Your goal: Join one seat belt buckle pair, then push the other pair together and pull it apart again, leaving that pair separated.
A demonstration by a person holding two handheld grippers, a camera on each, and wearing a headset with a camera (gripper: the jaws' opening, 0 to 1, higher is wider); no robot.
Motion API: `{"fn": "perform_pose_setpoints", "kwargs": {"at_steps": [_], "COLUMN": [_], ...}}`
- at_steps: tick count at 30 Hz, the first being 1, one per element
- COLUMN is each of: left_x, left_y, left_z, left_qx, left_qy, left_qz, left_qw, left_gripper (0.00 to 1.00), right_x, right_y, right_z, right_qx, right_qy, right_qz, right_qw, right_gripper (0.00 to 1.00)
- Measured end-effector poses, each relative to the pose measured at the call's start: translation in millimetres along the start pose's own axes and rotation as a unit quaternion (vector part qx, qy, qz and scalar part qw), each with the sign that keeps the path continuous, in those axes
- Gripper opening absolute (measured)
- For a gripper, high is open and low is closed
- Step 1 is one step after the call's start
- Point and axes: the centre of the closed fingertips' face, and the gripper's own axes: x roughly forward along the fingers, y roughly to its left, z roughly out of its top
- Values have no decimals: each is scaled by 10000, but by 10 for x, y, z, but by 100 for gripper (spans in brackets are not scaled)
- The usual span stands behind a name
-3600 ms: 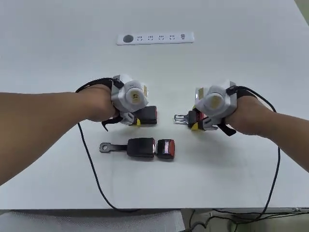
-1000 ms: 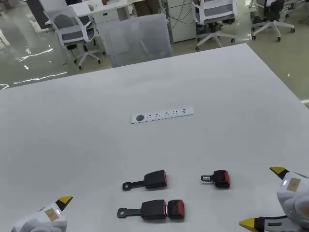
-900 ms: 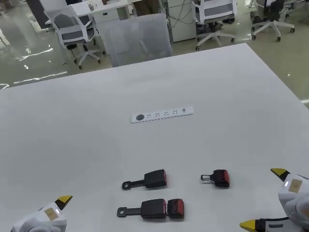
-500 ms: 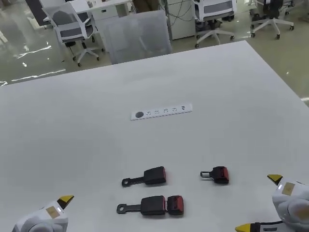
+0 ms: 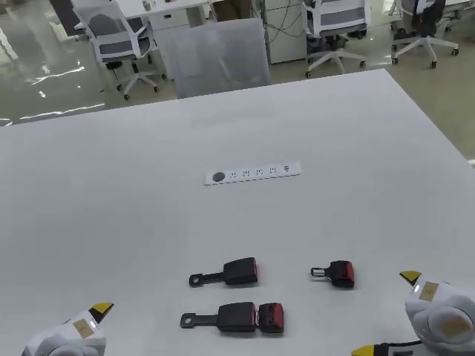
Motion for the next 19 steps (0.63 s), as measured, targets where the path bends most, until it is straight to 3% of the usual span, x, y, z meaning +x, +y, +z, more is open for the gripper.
{"fn": "perform_pose_setpoints", "kwargs": {"at_steps": [14, 19], "left_x": [25, 30], "left_y": [-117, -81], "left_z": [2, 68], "left_qx": [58, 89], "left_qy": [10, -3], "left_qz": [-97, -119], "left_qw": [9999, 9999], "left_gripper": [100, 100], "right_x": [-88, -114], "right_y": [105, 79], "right_z": [-245, -239], "right_qx": [157, 218], "right_qy": [145, 124], "right_qz": [35, -14], "right_qw": [9998, 9997], "right_gripper": [98, 97]}}
